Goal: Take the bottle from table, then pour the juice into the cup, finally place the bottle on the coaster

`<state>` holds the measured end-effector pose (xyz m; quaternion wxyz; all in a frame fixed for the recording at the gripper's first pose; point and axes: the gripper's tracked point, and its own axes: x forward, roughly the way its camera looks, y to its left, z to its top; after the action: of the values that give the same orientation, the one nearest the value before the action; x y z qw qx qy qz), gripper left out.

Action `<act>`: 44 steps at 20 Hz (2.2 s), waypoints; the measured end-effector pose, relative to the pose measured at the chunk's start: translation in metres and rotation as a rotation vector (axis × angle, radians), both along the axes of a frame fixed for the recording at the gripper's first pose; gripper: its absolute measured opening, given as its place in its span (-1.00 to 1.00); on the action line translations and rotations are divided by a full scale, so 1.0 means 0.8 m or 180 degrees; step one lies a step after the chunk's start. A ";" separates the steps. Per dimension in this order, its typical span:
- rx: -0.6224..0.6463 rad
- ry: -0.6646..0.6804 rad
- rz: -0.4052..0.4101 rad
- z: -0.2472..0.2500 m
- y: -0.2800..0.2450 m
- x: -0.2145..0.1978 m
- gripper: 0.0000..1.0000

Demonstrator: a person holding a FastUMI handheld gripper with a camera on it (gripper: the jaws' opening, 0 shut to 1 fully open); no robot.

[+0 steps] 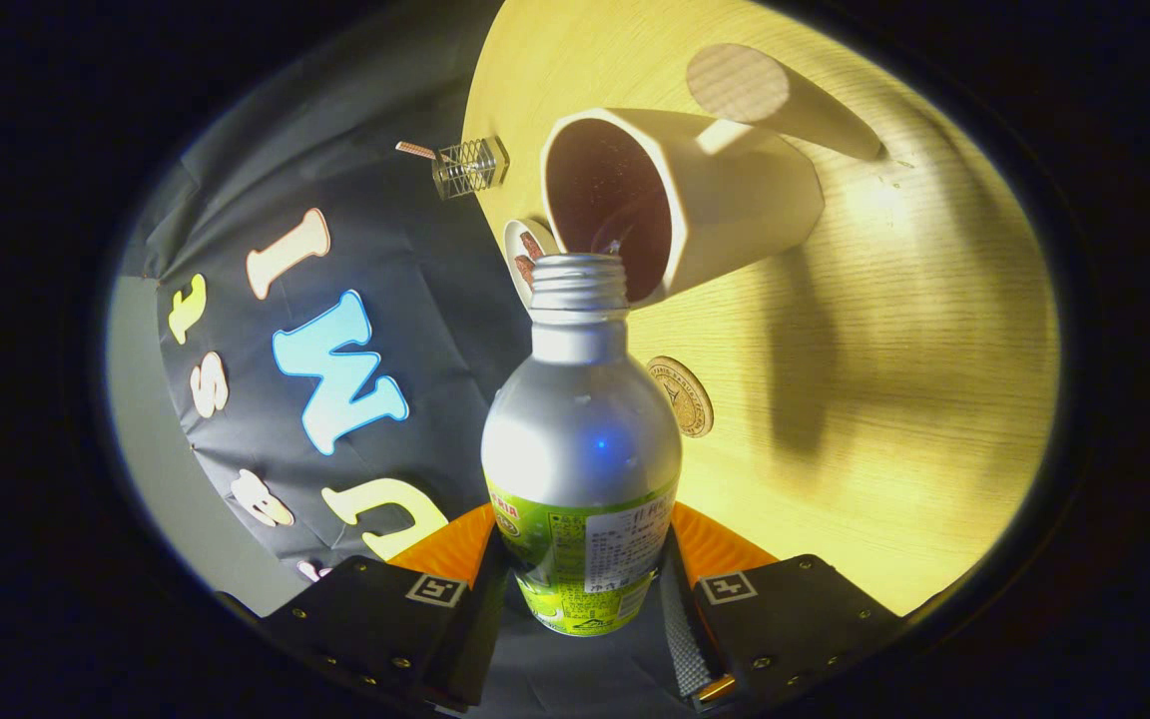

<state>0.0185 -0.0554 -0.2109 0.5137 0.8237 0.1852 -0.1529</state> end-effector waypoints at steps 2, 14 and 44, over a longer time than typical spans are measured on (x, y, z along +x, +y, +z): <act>0.0036 0.0006 -0.0018 0.002 -0.003 0.001 0.40; 0.0308 0.0018 -0.0136 0.016 -0.014 0.003 0.40; 0.0748 -0.0015 -0.0461 0.056 -0.043 0.037 0.40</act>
<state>0.0479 -0.0899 -0.1660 0.4018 0.8897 0.1407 -0.1649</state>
